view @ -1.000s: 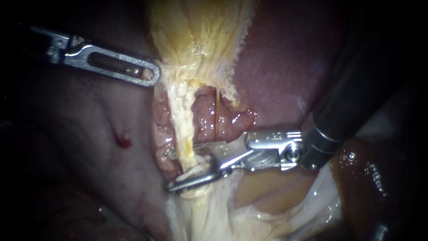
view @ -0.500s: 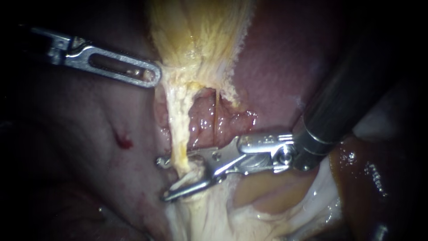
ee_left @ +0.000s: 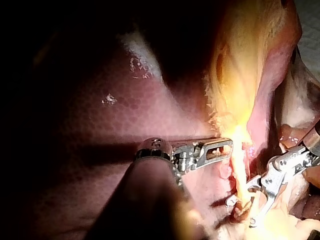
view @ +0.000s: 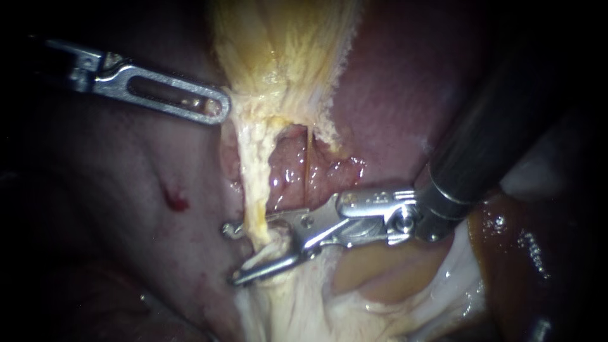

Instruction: Clipping first clip left tube

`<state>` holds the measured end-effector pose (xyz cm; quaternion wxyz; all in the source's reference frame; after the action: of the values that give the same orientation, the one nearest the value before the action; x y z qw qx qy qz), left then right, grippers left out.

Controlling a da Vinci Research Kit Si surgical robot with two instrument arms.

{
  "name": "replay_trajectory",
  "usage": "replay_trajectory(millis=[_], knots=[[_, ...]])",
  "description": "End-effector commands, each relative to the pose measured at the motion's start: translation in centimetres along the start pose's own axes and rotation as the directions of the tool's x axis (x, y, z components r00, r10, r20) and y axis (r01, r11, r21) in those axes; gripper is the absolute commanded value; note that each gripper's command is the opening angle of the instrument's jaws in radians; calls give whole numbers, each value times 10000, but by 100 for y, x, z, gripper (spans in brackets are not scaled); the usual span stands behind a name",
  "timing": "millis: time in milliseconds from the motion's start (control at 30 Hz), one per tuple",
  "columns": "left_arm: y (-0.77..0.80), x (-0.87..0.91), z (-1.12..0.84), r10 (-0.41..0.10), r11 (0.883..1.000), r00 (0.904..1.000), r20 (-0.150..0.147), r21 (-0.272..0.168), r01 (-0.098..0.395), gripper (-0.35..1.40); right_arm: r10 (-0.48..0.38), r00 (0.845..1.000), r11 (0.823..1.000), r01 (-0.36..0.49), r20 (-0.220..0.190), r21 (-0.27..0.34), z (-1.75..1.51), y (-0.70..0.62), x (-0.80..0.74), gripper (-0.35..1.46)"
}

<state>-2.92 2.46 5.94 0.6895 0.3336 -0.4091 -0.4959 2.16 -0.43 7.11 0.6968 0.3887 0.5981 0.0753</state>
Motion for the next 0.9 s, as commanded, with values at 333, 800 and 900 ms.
replay_trajectory(millis=[333, 800, 900], knots=[[1, 0, -1, 9, 10000, 10000, -5, 10, -9, -35, 9, 10000, 9999, -9, -4, 159, -15, -23, 7, 49], [5, 0, -1, 20, 10000, 10000, -11, 16, -20, -35, 55, 9998, 9993, -48, -182, 359, -24, -48, 26, 49], [5, 0, -1, 20, 10000, 10000, -11, 17, -20, -35, 55, 9998, 9993, -48, -182, 369, -24, -49, 27, 49]])
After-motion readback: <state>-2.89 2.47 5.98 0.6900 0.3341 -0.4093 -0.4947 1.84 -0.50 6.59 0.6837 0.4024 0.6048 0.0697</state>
